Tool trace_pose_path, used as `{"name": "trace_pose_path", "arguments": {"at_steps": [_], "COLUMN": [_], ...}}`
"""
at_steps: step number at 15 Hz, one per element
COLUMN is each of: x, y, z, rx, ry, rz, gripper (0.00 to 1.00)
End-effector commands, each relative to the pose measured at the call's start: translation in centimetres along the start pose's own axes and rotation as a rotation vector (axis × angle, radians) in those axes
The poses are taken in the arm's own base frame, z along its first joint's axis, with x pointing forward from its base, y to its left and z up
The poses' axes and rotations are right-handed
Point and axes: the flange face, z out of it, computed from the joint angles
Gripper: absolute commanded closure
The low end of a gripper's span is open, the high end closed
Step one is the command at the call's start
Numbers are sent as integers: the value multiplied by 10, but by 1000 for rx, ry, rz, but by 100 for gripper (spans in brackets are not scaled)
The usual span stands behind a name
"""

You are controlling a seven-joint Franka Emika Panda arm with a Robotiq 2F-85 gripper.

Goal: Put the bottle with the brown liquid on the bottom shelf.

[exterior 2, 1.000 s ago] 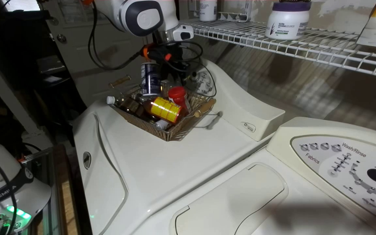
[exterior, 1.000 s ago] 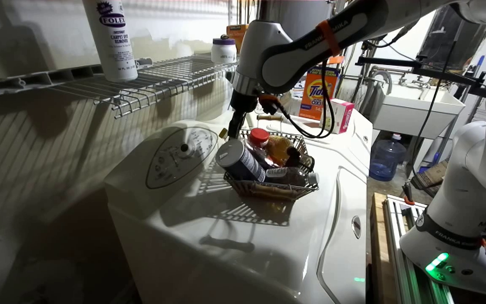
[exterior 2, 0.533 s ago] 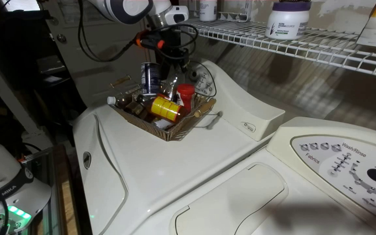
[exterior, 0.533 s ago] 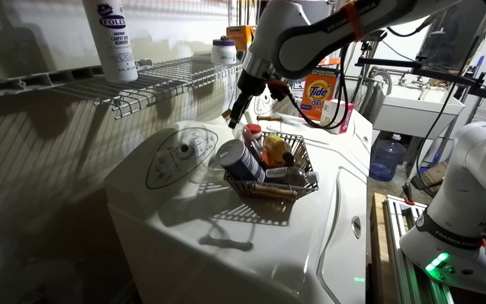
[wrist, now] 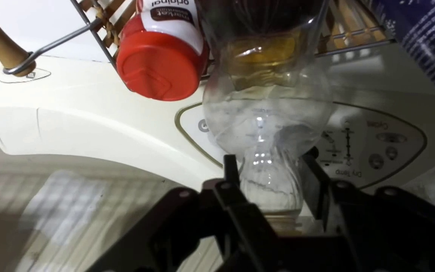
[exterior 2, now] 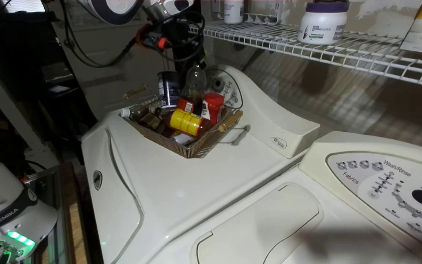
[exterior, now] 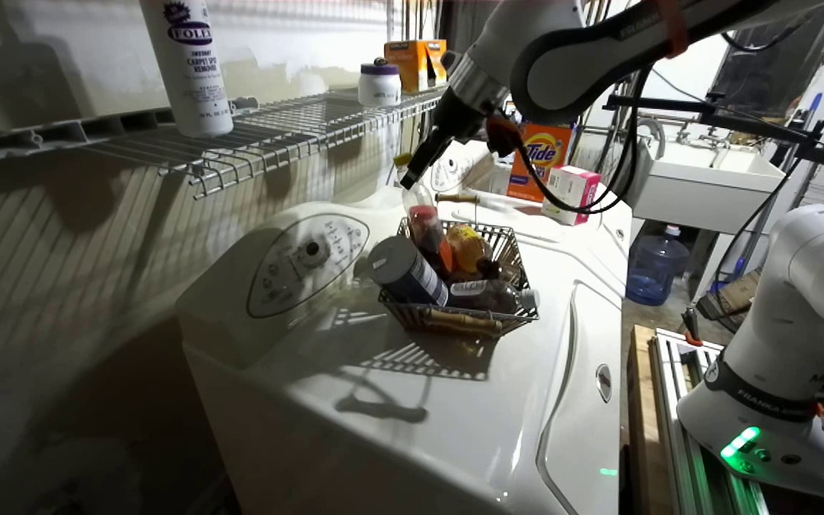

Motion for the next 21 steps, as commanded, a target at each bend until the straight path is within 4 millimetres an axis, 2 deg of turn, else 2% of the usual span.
{"name": "trace_pose_path", "arguments": {"at_steps": [1,7,14,18,21], "x": [-7,-10,-15,-6,8], "y": [6,14,19,15,8], "z": [-38,-80,-107,-141,-169], "rx": [3,15,54,71,72], "ry": [128,280,332,397,459], "rz": [46,92,121,96,53], "gripper": [81,81,81,81,81]}}
